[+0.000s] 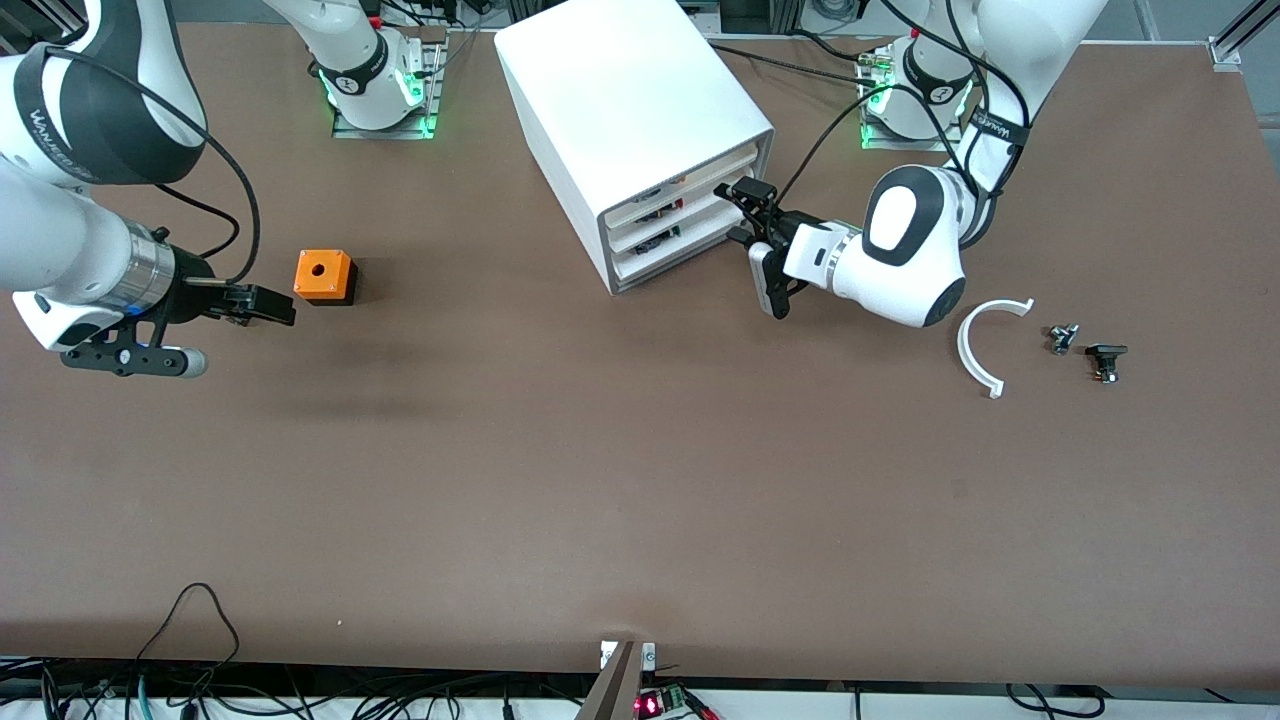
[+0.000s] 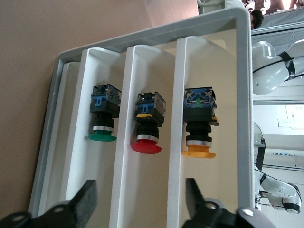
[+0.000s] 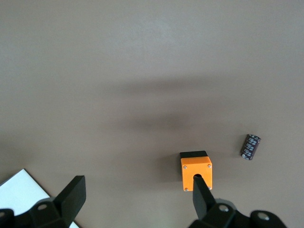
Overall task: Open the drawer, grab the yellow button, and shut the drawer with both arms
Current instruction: 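Grasp the drawer front of the white cabinet with the left gripper, then pull the drawer open with the left gripper while the right gripper approaches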
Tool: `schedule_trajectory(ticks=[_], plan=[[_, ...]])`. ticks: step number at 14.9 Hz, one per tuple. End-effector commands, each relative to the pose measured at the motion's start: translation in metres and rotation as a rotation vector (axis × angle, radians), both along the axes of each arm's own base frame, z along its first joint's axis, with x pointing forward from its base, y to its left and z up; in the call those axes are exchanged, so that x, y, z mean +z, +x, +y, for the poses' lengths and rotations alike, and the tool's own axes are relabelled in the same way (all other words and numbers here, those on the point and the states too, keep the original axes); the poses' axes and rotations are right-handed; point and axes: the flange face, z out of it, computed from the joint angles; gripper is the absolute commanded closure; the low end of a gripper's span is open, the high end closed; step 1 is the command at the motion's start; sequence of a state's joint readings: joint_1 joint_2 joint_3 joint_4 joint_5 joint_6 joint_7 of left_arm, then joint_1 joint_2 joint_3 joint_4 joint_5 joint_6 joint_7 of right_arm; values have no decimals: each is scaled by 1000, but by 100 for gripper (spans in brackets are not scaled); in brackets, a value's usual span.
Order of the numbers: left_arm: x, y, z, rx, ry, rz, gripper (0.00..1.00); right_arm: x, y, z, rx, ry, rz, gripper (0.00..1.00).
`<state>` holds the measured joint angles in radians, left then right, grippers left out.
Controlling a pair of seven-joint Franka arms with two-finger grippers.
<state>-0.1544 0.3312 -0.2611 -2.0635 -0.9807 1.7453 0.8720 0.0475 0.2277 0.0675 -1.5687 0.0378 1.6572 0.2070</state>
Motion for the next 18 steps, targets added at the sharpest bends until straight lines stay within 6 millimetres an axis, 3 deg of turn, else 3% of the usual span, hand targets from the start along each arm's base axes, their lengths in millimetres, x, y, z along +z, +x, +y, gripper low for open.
schedule_trajectory(ticks=[1,4,9,10,13,16,17,18], plan=[[12,-13,1,18,-11,-8,44,10,3,19,-30,1,-16,0],[24,-15,-1,55,28,31,44,14,4,33,-51,-3,-25,0],[18,-26,-6,41,37,47,44,18,4,48,-80,-7,-32,0],[18,-27,-6,38,35,48,48,21,4,53,-95,-9,-36,0],[13,-46,-24,-6,30,62,51,23,3,66,-126,-13,-40,0],[14,-45,-23,4,23,67,52,27,2,75,-143,-13,-49,0],[14,-47,-25,0,23,66,66,29,4,77,-155,-14,-48,0],[13,-48,-26,-3,23,68,90,33,4,84,-163,-13,-56,0]])
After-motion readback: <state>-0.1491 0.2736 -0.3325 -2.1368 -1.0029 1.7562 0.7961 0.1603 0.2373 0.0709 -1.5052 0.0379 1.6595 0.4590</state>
